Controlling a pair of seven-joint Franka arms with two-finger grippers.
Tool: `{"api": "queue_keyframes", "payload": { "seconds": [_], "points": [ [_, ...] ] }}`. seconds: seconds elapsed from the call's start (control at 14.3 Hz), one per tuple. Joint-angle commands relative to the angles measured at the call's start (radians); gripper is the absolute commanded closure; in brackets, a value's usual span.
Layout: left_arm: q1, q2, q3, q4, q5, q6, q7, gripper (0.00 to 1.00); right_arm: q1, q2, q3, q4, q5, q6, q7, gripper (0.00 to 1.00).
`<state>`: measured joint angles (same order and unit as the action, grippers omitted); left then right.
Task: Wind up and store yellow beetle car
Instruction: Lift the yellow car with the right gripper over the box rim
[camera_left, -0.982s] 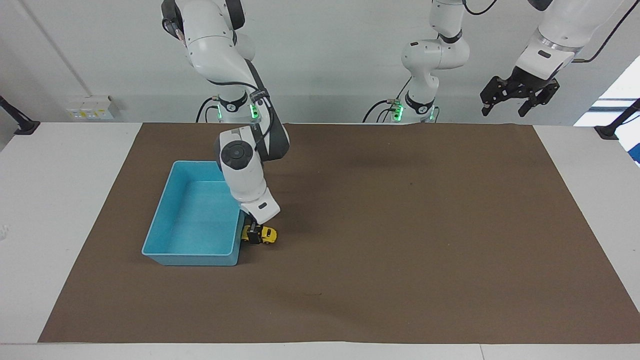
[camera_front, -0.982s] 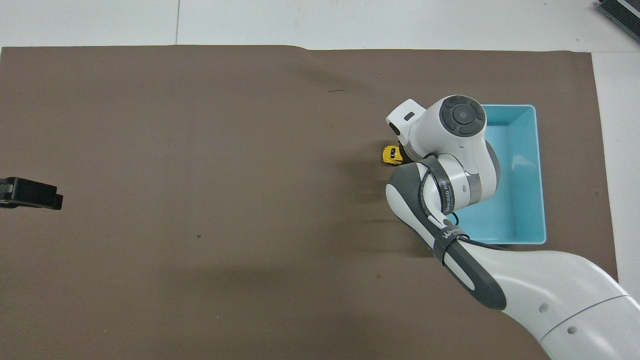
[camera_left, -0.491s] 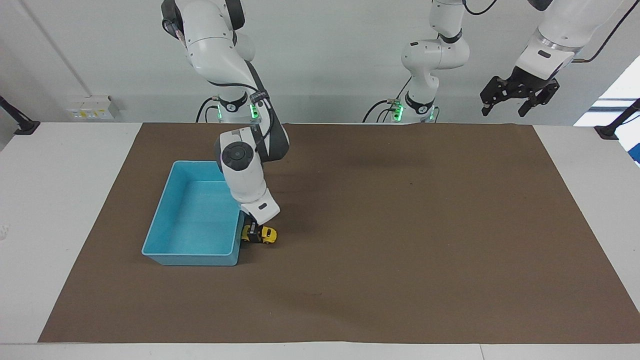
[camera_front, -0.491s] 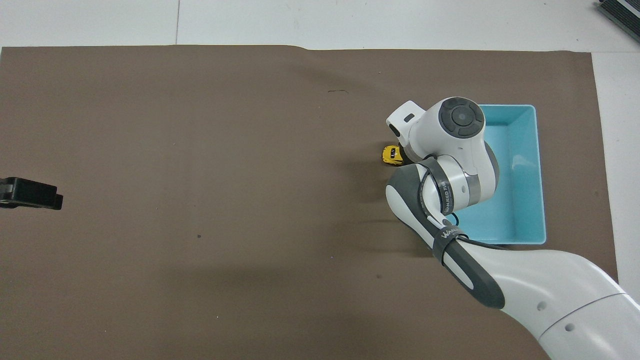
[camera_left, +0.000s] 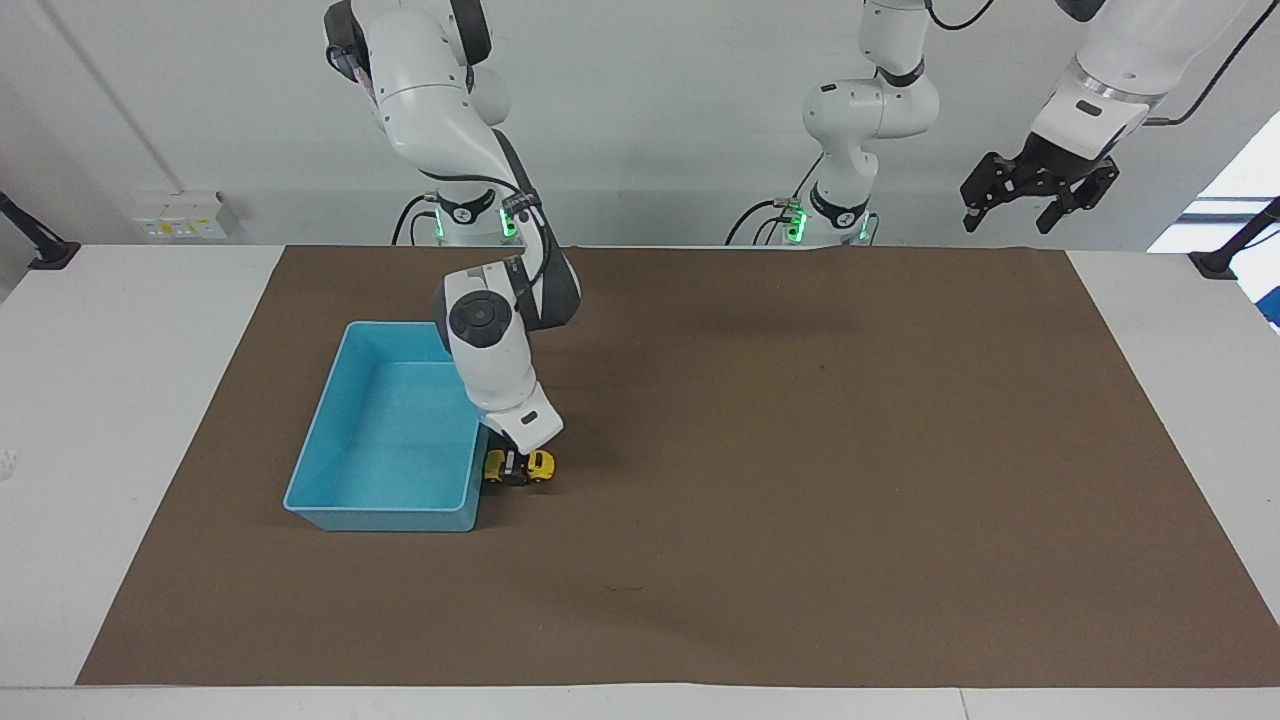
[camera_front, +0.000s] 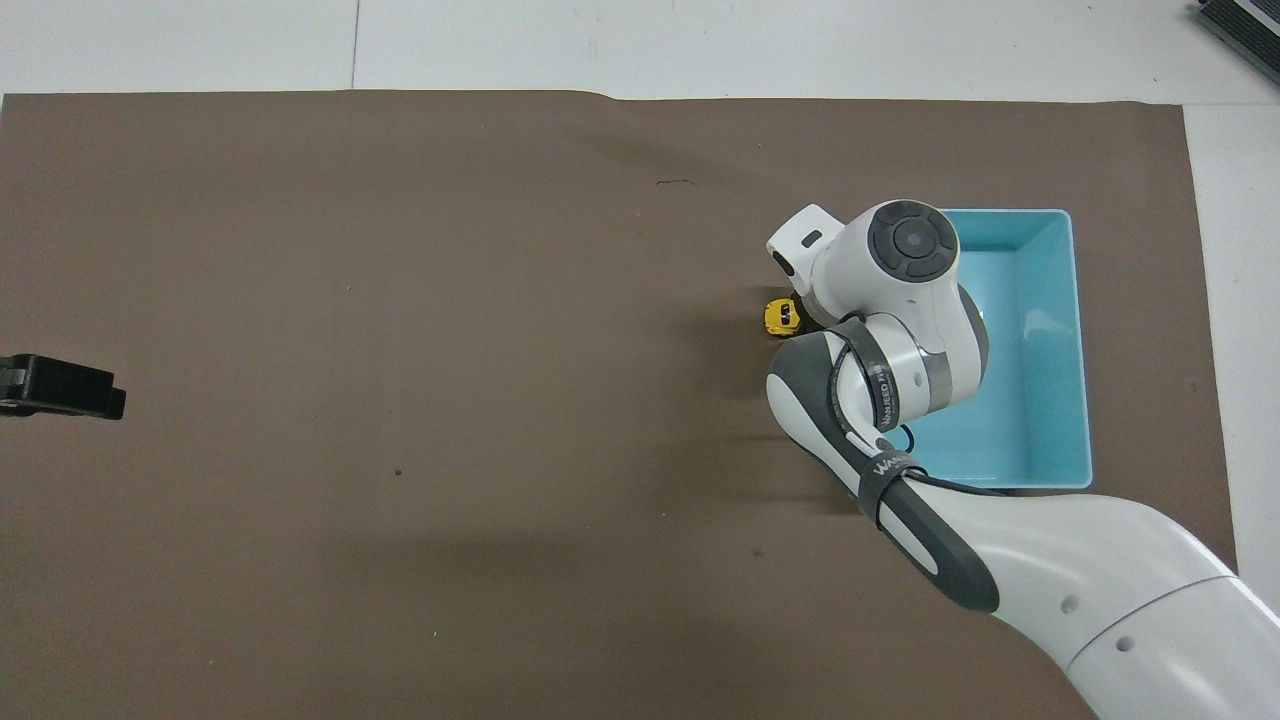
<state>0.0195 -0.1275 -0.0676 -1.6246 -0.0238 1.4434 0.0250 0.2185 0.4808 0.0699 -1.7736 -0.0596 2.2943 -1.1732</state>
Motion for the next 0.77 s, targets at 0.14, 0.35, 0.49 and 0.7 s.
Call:
{"api": "queue_keyframes", "payload": {
  "seconds": [0.14, 0.35, 0.49, 0.7],
  "points": [
    [-0.003, -0.02, 0.008, -0.017, -0.01, 0.011, 0.01, 0.0, 0.001, -0.001, 0.004, 0.01, -0.014, -0.002, -0.013, 0.58],
    [-0.003, -0.02, 0.008, -0.017, -0.01, 0.012, 0.01, 0.0, 0.002, -0.001, 0.005, 0.031, -0.012, -0.019, -0.008, 0.61],
    [-0.003, -0.02, 0.008, -0.017, -0.01, 0.012, 0.01, 0.0, 0.016, -0.001, 0.004, 0.046, -0.012, -0.033, 0.019, 0.61],
    [-0.003, -0.02, 0.008, -0.017, -0.01, 0.011, 0.01, 0.0, 0.021, 0.002, 0.005, 0.074, 0.001, -0.045, 0.049, 0.61]
  ]
}}
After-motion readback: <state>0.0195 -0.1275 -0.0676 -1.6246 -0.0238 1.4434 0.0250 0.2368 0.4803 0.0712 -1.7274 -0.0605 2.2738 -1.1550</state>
